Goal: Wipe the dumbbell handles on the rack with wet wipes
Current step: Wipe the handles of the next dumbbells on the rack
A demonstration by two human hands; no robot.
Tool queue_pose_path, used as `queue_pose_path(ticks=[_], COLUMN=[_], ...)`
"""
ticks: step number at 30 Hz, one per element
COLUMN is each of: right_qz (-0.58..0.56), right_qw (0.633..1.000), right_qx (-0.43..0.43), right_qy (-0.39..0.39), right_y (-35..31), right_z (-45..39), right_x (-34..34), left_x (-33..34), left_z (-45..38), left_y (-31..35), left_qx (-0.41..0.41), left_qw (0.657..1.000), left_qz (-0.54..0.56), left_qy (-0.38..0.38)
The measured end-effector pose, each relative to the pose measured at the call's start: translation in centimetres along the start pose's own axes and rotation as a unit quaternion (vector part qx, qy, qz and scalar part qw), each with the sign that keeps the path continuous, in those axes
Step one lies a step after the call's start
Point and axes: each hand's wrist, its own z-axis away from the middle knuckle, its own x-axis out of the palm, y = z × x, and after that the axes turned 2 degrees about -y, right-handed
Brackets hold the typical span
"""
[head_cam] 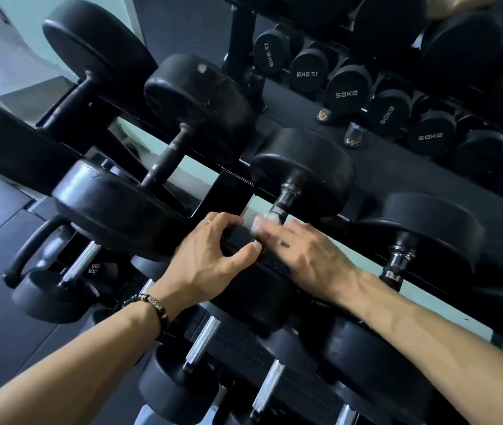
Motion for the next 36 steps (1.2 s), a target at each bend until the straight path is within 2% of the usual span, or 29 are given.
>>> queue_pose_path(ticks=[2, 3, 6, 7, 11, 13, 15, 16, 20, 21, 24, 25, 26, 29, 31, 34, 36], right_qz=[0.017, 0.029, 0.045, 0.045, -0.006, 0.011, 0.012, 0.008, -0.001, 0.012, 0.001, -0.01, -0.012, -0.019, 0.008, -0.007, -0.023], right_qw=[0.997, 0.997, 0.997, 0.998, 0.992, 0.993, 0.999, 0.999, 0.99, 0.99, 0.999, 0.999, 0.999, 0.99, 0.994, 0.998, 0.999], right_qx=[-0.07, -0.061, 0.056, 0.053, -0.108, -0.088, -0.018, -0.018, -0.125, -0.118, 0.025, 0.04, 0.019, -0.097, -0.071, 0.053, 0.016], right_qy=[-0.034, -0.043, -0.012, 0.002, -0.066, -0.079, -0.046, -0.034, -0.064, -0.072, -0.036, -0.033, -0.034, -0.103, -0.077, -0.02, -0.016], right_y=[0.5, 1.6, 3.3, 2.7, 0.1, 2.0, 3.2, 2.7, 0.3, 1.1, 3.7, 3.3, 2.6, 0.7, 2.6, 3.7, 1.7], right_z=[0.0, -0.5, -1.8, -1.7, -0.3, -0.8, -1.4, -1.4, -0.6, -1.0, -2.1, -2.1, -1.9, -0.4, -0.4, -0.7, -0.1], right_x=[-1.0, -1.5, -2.3, -1.9, -1.3, -2.0, -2.5, -2.3, -1.4, -1.8, -2.3, -2.1, -1.6, -1.0, -1.8, -2.3, -1.0], left_x=[0.1, 0.1, 0.2, 0.2, 0.3, 0.4, 0.4, 0.4, 0.3, 0.4, 0.4, 0.3, 0.3, 0.3, 0.3, 0.3, 0.3], left_z=[0.0, 0.0, 0.0, 0.0, 0.1, 0.1, 0.1, 0.1, 0.1, 0.1, 0.1, 0.1, 0.1, 0.1, 0.1, 0.2, 0.1], left_y=[0.0, -0.1, -0.3, -0.3, -0.4, -0.4, -0.6, -0.6, -0.5, -0.5, -0.7, -0.7, -0.7, -0.6, -0.6, -0.6, -0.5], left_qx=[-0.004, -0.006, -0.013, -0.017, -0.023, -0.023, -0.027, -0.029, -0.022, -0.022, -0.024, -0.024, -0.024, -0.025, -0.027, -0.029, -0.025], left_qw=[1.0, 1.0, 1.0, 1.0, 0.999, 0.999, 0.999, 0.999, 0.999, 0.999, 1.0, 0.999, 0.999, 0.999, 0.999, 0.999, 0.999], left_qz=[-0.001, 0.0, 0.003, 0.004, 0.015, 0.017, 0.018, 0.018, 0.018, 0.017, 0.015, 0.016, 0.017, 0.014, 0.014, 0.014, 0.016], left_qy=[0.002, 0.001, 0.001, 0.002, 0.02, 0.018, 0.016, 0.016, 0.022, 0.021, 0.013, 0.013, 0.013, 0.013, 0.011, 0.012, 0.012])
